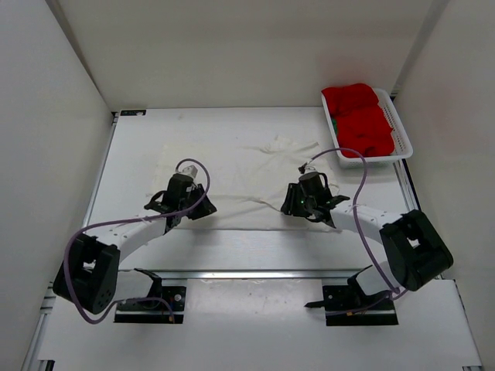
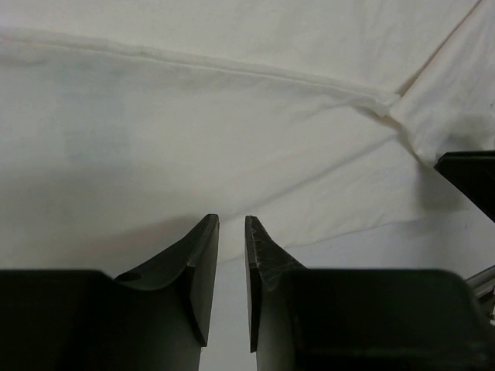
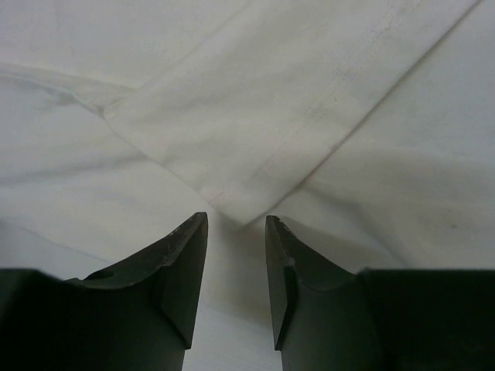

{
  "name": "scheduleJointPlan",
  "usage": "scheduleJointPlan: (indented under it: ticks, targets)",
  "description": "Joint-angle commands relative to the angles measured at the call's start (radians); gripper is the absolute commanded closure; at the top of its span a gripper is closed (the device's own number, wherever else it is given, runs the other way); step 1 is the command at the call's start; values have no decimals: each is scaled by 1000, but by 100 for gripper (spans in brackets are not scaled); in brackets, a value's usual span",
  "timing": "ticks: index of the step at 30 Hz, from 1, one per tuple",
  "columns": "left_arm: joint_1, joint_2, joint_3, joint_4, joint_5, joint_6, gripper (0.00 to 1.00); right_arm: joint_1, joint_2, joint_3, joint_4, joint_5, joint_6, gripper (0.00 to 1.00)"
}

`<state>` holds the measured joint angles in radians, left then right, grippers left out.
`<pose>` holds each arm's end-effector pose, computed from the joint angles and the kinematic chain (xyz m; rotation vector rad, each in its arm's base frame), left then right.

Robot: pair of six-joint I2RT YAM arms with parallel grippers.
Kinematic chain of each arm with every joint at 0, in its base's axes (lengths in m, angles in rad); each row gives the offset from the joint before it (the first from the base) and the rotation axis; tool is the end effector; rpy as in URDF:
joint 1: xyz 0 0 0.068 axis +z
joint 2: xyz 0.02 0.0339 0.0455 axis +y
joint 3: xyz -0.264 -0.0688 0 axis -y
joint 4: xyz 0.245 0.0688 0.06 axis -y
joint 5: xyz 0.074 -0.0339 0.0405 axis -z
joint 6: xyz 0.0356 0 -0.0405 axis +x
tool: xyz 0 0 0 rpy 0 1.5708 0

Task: Fold and stack the t-shirts
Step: Fold the flattened tshirt in 1/3 of the way

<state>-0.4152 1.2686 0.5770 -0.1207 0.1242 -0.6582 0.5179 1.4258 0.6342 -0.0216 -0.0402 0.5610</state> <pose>0.2211 -0.1023 0.1761 -0.2392 2.4650 -0.6368 0.2356 0.1359 0.1630 0.0333 2.4563 0.5446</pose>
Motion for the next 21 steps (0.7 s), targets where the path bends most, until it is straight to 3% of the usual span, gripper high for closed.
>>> scheduleJointPlan:
  ticks: [1, 7, 14, 17, 21]
  targets:
    - [-14, -18, -35, 92, 26, -6, 68, 4, 44, 35, 72, 34, 20, 66]
    - [56, -47, -94, 107, 69, -11, 68, 21, 70, 33, 66, 65, 45, 68]
    - [73, -55, -118, 151, 94, -29, 67, 13, 137, 116, 23, 22, 24, 94]
    - [84, -58, -137, 165, 103, -37, 67, 10, 144, 165, -9, 26, 14, 100]
    - [90, -64, -141, 162, 103, -35, 68, -2, 214, 283, -63, 37, -35, 100]
